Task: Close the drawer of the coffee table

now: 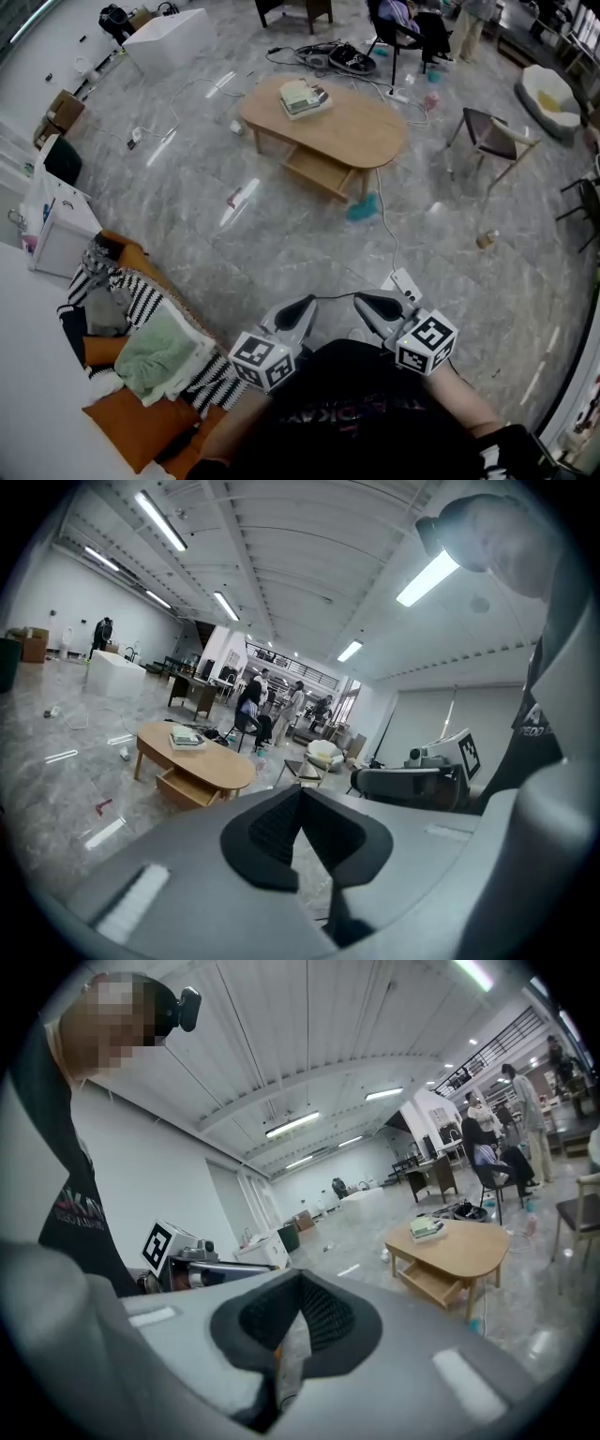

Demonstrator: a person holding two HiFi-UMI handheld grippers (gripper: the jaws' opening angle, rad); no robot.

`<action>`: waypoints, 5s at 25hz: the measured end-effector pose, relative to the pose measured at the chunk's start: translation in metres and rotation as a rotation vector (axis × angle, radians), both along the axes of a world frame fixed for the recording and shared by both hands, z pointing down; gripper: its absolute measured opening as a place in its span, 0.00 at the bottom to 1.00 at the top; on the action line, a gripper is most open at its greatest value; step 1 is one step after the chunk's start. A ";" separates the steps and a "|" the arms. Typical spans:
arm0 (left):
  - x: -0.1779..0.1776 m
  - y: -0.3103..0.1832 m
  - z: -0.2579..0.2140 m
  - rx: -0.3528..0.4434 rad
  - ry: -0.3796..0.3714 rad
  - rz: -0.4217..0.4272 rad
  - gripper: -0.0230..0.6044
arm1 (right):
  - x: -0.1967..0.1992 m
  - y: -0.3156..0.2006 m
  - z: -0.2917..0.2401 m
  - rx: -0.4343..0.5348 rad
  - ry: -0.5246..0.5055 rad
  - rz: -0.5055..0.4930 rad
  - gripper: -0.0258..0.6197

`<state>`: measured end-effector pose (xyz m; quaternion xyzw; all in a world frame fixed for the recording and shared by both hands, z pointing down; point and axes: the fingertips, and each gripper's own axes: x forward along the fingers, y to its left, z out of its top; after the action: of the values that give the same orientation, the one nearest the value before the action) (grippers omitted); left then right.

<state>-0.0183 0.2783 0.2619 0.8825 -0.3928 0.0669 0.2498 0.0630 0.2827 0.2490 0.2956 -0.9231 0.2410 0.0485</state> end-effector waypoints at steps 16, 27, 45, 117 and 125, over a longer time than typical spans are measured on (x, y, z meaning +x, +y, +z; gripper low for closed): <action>0.028 0.001 -0.004 -0.003 -0.031 -0.110 0.04 | 0.052 -0.004 0.006 -0.002 0.002 -0.022 0.04; 0.029 -0.018 -0.002 -0.003 -0.050 -0.114 0.04 | 0.070 -0.021 0.007 -0.003 -0.004 0.004 0.04; -0.025 -0.144 0.025 0.051 -0.061 -0.060 0.04 | 0.032 -0.137 0.038 0.015 0.008 0.127 0.04; -0.145 -0.651 0.244 -0.064 -0.244 0.362 0.27 | -0.005 -0.537 0.245 -0.213 0.083 0.751 0.32; -0.165 -0.660 0.325 -0.081 -0.279 0.385 0.34 | -0.017 -0.530 0.329 -0.257 0.128 0.812 0.33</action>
<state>-0.1832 -0.3819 0.5868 0.9127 -0.2449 0.2500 0.2109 0.0459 -0.2473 0.5784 0.6407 -0.6896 0.3348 0.0434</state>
